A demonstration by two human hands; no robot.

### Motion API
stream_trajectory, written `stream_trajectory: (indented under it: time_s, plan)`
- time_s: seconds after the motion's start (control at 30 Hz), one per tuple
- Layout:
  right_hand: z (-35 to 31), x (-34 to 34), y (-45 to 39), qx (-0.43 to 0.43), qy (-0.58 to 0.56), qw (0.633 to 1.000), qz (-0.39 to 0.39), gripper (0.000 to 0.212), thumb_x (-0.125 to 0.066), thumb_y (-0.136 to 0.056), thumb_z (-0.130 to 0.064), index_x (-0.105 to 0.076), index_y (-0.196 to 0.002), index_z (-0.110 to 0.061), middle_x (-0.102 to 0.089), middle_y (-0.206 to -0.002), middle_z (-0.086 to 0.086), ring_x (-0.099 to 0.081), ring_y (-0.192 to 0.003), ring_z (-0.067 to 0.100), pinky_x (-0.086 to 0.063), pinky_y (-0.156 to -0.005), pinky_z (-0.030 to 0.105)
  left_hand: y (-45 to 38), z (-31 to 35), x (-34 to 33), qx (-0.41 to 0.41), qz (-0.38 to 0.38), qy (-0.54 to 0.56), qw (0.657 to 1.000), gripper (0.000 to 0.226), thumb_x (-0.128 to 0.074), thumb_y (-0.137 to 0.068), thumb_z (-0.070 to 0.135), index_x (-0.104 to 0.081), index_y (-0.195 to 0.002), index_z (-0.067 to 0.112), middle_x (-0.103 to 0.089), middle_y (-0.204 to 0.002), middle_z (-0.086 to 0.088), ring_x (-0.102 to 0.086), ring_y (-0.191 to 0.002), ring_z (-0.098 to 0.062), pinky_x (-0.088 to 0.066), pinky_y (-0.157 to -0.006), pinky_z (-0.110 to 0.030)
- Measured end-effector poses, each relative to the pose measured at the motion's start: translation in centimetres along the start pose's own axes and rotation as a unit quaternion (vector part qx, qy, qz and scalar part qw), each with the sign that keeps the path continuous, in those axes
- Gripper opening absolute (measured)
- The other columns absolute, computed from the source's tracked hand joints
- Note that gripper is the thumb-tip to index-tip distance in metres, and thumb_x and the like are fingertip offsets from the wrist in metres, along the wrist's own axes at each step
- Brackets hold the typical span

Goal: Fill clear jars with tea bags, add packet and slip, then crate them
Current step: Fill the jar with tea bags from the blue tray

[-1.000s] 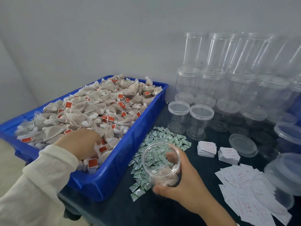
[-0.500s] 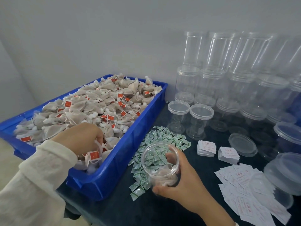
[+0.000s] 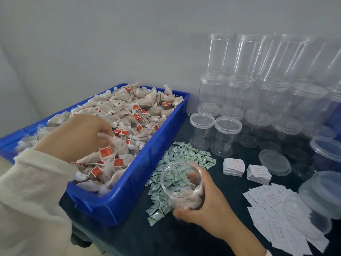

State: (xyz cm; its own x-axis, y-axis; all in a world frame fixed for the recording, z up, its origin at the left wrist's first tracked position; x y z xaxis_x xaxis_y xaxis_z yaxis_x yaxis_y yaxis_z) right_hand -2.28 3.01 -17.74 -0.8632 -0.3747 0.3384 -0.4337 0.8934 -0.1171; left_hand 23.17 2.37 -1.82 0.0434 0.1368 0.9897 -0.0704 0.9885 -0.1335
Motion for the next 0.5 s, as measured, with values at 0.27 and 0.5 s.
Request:
stream_trajectory:
  time_s: [0.27, 0.5]
  plan:
    - [-0.6, 0.0, 0.0, 0.016, -0.026, 1.0, -0.002, 0.089, -0.088, -0.055, -0.034, -0.036, -0.117, -0.071, -0.048, -0.118, -0.041, -0.051, -0.111, -0.016, -0.045, -0.077, 0.002, 2.7, 5.4, 3.0, -0.039, 0.089, 0.308, 0.946, 0.007, -0.075, -0.072, 0.033, -0.069, -0.071, 0.029, -0.069, -0.07, 0.015, -0.063, -0.064, -0.01, -0.048, -0.056, -0.022]
    - [-1.5, 0.3, 0.1, 0.035, -0.02, 0.999, 0.008, 0.089, -0.089, -0.055, -0.034, -0.037, -0.118, -0.068, -0.052, -0.12, -0.035, -0.054, -0.111, -0.011, -0.045, -0.079, 0.003, 3.7, 11.4, -0.8, -0.135, 0.045, 0.323, 0.936, 0.006, -0.064, -0.075, 0.038, -0.064, -0.074, 0.032, -0.065, -0.074, 0.012, -0.055, -0.059, -0.006, -0.048, -0.059, -0.019]
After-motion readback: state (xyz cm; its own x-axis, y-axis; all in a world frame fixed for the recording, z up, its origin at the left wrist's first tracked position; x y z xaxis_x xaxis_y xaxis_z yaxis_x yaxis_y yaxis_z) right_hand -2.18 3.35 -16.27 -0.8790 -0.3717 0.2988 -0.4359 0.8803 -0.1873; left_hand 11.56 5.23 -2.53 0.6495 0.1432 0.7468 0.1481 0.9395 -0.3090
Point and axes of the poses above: each hand's wrist, its own y-axis away from the middle knuckle, its own x-axis out of the back of the hand, z = x × y, the point moved 8 cm from there along -y, towards the middle knuckle
